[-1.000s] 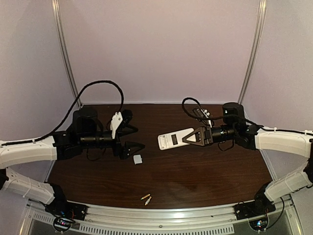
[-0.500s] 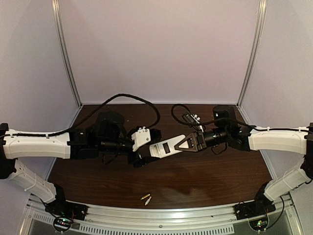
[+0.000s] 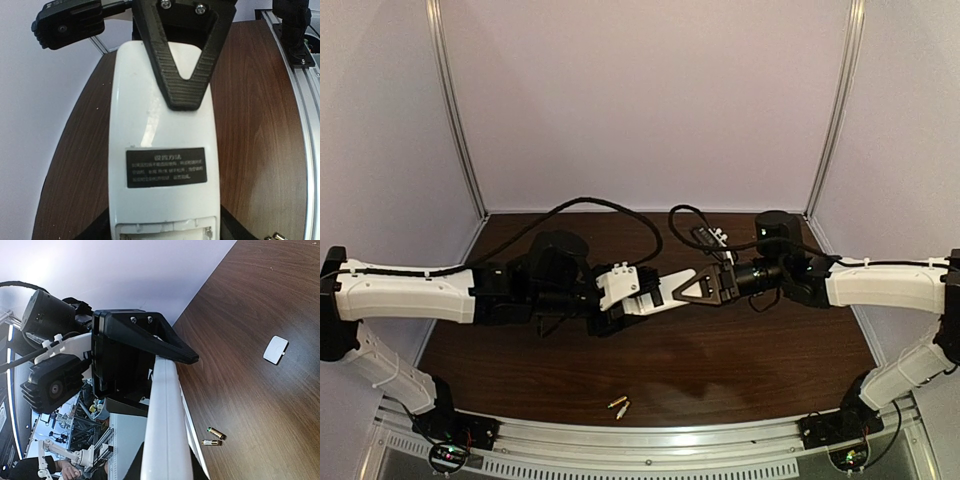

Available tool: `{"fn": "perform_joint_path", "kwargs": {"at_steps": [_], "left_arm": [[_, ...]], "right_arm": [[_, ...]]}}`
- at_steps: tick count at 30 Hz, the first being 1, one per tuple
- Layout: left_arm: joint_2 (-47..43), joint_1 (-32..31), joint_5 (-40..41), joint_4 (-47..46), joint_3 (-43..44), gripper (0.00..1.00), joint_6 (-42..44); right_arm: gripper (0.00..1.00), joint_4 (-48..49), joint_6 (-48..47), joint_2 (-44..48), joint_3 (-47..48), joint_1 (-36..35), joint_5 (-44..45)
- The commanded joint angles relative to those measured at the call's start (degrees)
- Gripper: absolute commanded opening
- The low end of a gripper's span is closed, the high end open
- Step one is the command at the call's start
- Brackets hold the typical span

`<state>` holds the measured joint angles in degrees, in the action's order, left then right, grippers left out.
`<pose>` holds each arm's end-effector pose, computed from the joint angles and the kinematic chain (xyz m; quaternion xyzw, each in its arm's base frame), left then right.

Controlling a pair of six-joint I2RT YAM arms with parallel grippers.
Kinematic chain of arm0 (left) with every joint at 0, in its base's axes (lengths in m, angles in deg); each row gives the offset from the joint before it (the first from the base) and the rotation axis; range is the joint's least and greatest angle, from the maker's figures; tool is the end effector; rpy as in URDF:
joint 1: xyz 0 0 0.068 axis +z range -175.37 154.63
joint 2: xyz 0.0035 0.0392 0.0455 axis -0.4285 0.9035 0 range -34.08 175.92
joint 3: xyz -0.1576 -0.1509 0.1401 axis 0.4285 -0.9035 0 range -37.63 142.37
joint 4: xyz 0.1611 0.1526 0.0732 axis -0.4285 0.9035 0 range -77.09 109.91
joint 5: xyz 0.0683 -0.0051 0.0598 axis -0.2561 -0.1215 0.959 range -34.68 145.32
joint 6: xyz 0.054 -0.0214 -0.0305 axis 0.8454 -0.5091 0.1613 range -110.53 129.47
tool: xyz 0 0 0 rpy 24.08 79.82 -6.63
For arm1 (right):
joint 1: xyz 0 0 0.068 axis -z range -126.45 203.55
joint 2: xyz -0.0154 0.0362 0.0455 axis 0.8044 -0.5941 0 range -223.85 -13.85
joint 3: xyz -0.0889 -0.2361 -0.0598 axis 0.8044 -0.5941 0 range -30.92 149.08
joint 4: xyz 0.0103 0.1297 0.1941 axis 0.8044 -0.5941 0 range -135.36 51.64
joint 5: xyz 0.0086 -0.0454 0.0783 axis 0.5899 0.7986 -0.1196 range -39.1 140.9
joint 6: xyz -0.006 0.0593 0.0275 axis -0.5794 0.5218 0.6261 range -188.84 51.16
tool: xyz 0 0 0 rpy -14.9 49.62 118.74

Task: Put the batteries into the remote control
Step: Pass from the right arm to the left

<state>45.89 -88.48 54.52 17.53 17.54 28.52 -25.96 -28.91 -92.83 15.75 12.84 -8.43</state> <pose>0.1379 -0.2735 0.2622 0.5700 0.6486 -0.1947 0.4654 0.1836 0.2166 0.2605 -0.2891 0.7094 0.6318 0.1182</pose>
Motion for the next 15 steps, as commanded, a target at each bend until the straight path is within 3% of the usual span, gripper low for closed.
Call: {"fn": "perform_joint_path", "kwargs": {"at_steps": [1, 6, 7, 11, 13, 15], "left_arm": [[1.22, -0.43, 3.26, -0.23, 1.64, 0.59, 0.34], [1.31, -0.52, 5.6, -0.97, 1.77, 0.37, -1.89], [1.32, -0.5, 6.0, -1.34, 1.78, 0.34, -2.77], [1.32, -0.52, 7.58, -3.43, 1.37, 0.28, -7.48], [1.38, -0.45, 9.0, -4.17, 0.97, 0.26, -10.04], [1.42, -0.5, 10.08, -7.06, 0.74, 0.25, -12.87]], "right_arm": [[0.0, 4.09, 1.82, -0.64, 0.52, -0.44, -0.49], [0.09, 4.94, 2.31, -0.87, 0.37, -0.42, 0.22], [0.16, 5.27, 2.49, -0.78, 0.27, -0.42, 0.67], [0.62, 6.74, 3.08, 0.1, 0.11, -0.34, 3.73], [0.67, 8.78, 4.13, 0.54, -0.23, -0.35, 6.34], [0.63, 12.52, 6.39, 0.38, -0.74, -0.35, 7.96]]}}
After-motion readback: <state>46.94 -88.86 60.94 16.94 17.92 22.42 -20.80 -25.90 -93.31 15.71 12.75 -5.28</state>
